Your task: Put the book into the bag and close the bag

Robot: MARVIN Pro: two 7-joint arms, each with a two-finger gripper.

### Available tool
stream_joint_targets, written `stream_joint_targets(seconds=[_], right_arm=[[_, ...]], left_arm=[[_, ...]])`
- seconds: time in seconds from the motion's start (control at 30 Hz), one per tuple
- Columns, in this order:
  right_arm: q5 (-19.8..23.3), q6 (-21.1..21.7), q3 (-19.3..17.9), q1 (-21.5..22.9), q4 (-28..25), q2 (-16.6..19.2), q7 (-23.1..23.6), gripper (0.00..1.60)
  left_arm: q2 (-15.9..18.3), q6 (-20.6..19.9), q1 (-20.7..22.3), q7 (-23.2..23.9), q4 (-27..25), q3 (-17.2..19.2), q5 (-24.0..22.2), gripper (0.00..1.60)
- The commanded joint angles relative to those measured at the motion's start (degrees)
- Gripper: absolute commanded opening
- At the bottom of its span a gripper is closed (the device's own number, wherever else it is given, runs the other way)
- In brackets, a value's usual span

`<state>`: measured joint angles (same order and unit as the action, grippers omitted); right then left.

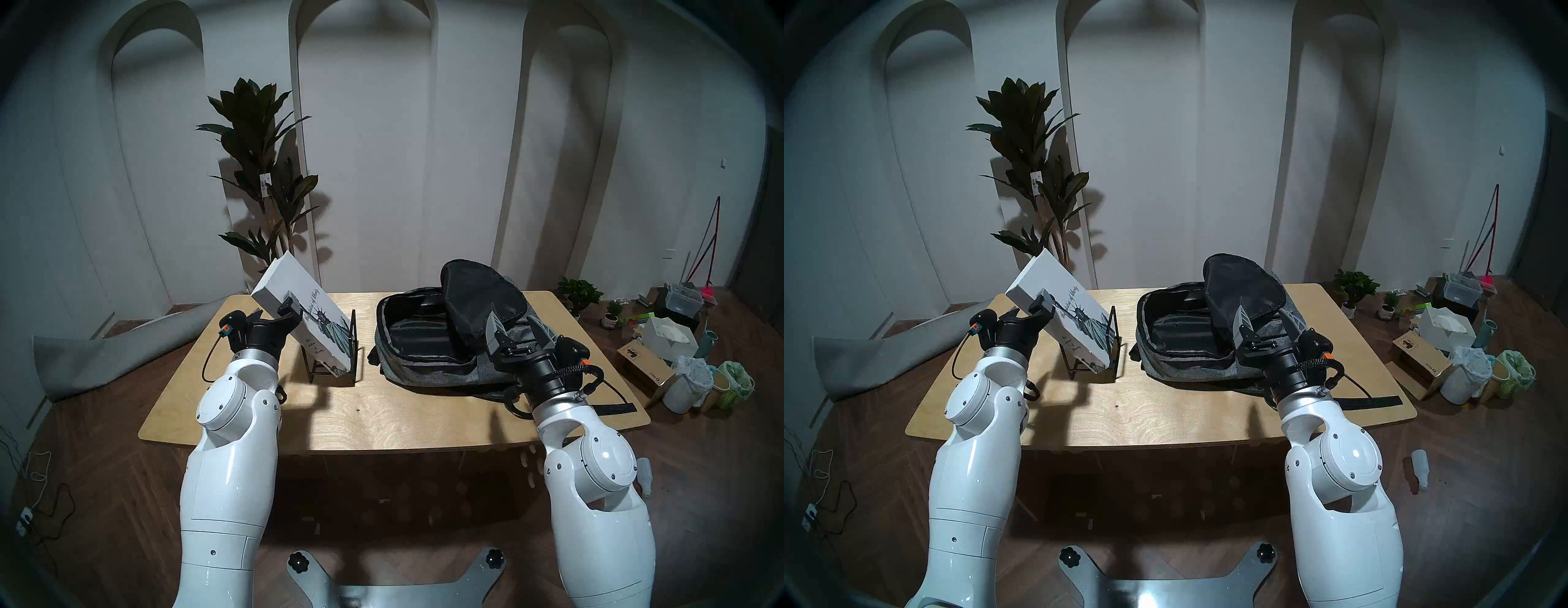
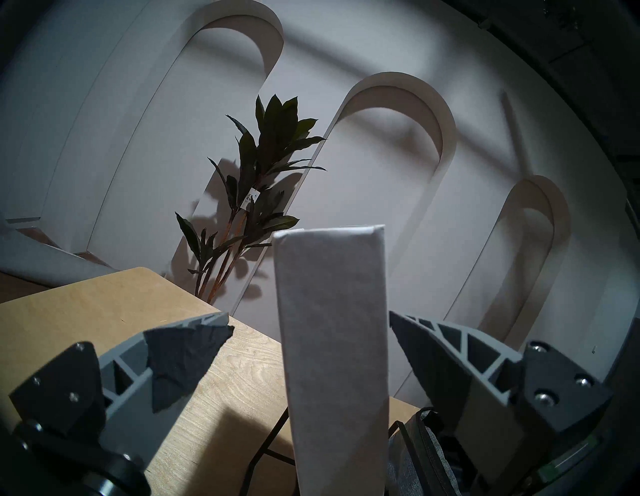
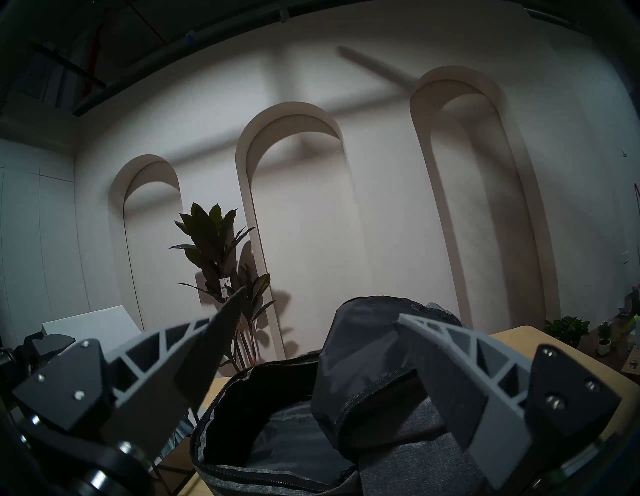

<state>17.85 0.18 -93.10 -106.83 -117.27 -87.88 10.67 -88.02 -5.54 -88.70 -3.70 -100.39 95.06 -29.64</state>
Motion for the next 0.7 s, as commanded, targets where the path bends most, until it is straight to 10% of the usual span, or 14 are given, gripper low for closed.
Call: stream_joint_targets(seconds=[0.0,0.67], right_arm=[[-0.7,-3.1,-0.2,-0.2,-0.6,-0.3,0.1,1.60],[-0.3,-5.8,-0.6,-0.9,0.3,-1.1,0.8,1.60]], left_arm=[[1.2,1.7,1.9,1.1,0.0,-1.2,1.9,1.60],[1.6,3.0,4.7,0.7,3.2,-1.8,3.7,1.60]])
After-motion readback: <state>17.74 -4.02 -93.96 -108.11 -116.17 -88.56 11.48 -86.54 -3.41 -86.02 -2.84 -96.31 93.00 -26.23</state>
